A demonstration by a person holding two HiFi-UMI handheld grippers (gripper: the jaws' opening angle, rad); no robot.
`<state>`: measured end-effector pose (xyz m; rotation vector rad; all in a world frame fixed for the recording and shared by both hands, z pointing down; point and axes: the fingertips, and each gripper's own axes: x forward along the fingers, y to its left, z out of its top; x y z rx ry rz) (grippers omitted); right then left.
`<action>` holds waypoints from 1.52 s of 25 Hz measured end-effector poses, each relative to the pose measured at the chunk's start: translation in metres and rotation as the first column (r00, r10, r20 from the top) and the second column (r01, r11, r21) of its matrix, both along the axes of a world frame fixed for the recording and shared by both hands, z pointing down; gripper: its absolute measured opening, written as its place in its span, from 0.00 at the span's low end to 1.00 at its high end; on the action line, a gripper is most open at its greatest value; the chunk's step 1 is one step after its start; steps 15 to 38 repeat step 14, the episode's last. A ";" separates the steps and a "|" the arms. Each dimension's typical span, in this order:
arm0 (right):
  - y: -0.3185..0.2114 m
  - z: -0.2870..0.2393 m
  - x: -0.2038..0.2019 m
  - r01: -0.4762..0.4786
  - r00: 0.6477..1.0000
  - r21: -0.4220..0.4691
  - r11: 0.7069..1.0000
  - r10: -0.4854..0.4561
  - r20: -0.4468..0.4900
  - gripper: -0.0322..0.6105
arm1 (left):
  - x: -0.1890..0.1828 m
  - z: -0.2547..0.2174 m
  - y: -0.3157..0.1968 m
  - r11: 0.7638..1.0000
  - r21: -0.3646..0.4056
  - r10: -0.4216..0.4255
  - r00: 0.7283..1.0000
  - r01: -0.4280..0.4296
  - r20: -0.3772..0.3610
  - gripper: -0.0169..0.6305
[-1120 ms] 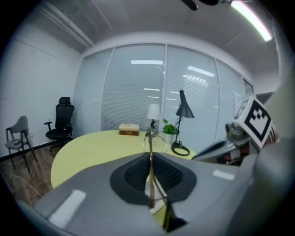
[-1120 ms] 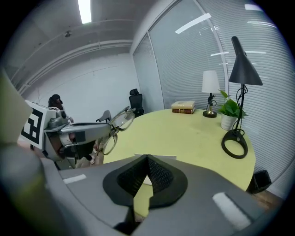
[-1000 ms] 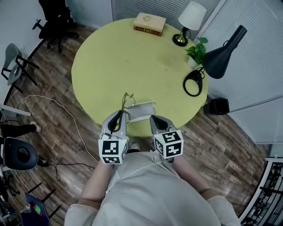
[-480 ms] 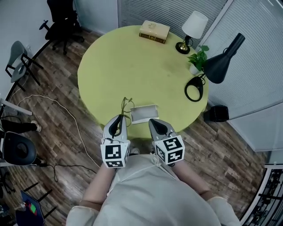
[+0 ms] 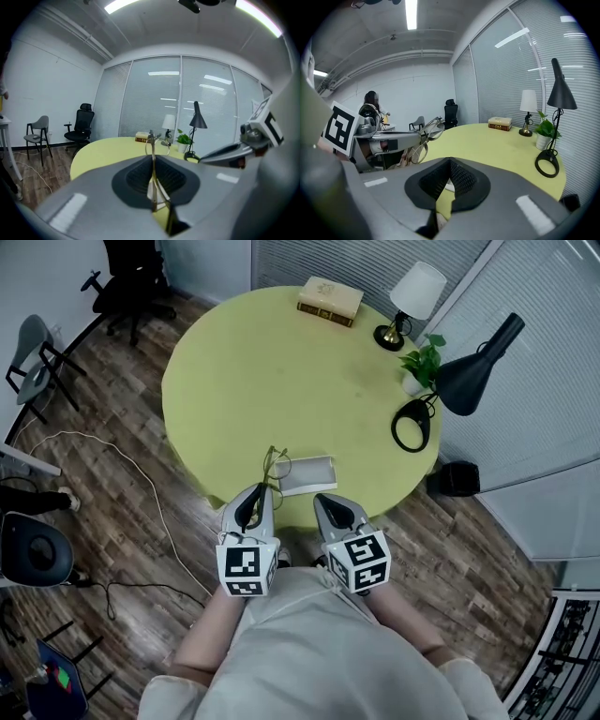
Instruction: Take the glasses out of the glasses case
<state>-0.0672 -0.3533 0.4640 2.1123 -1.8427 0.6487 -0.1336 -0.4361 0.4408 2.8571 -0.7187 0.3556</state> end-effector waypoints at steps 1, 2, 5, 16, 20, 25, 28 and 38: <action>0.000 0.000 0.000 -0.006 1.000 0.002 1.000 0.006 -0.003 0.05 | 0.000 0.000 0.001 1.000 -0.003 0.004 1.000 -0.004 0.000 0.05; 0.000 0.000 -0.001 -0.011 1.000 0.005 1.000 0.011 -0.005 0.05 | -0.001 0.001 0.002 1.000 -0.005 0.008 1.000 -0.008 -0.001 0.05; 0.001 0.000 0.000 -0.030 1.000 0.016 0.999 0.030 -0.010 0.05 | -0.002 0.002 0.002 1.000 -0.005 0.018 1.000 -0.018 0.001 0.05; 0.005 -0.003 0.012 -0.062 0.998 0.041 0.997 0.062 -0.003 0.05 | 0.006 0.001 0.008 0.999 0.025 0.037 0.999 -0.037 0.003 0.05; 0.005 -0.003 0.012 -0.062 0.998 0.041 0.997 0.062 -0.003 0.05 | 0.006 0.001 0.008 0.999 0.025 0.037 0.999 -0.037 0.003 0.05; 0.005 -0.003 0.012 -0.062 0.998 0.041 0.997 0.062 -0.003 0.05 | 0.006 0.001 0.008 0.999 0.025 0.037 0.999 -0.037 0.003 0.05; 0.005 -0.003 0.012 -0.062 0.998 0.041 0.997 0.062 -0.003 0.05 | 0.006 0.001 0.008 0.999 0.025 0.037 0.999 -0.037 0.003 0.05; 0.005 -0.003 0.012 -0.062 0.998 0.041 0.997 0.062 -0.003 0.05 | 0.006 0.001 0.008 0.999 0.025 0.037 0.999 -0.037 0.003 0.05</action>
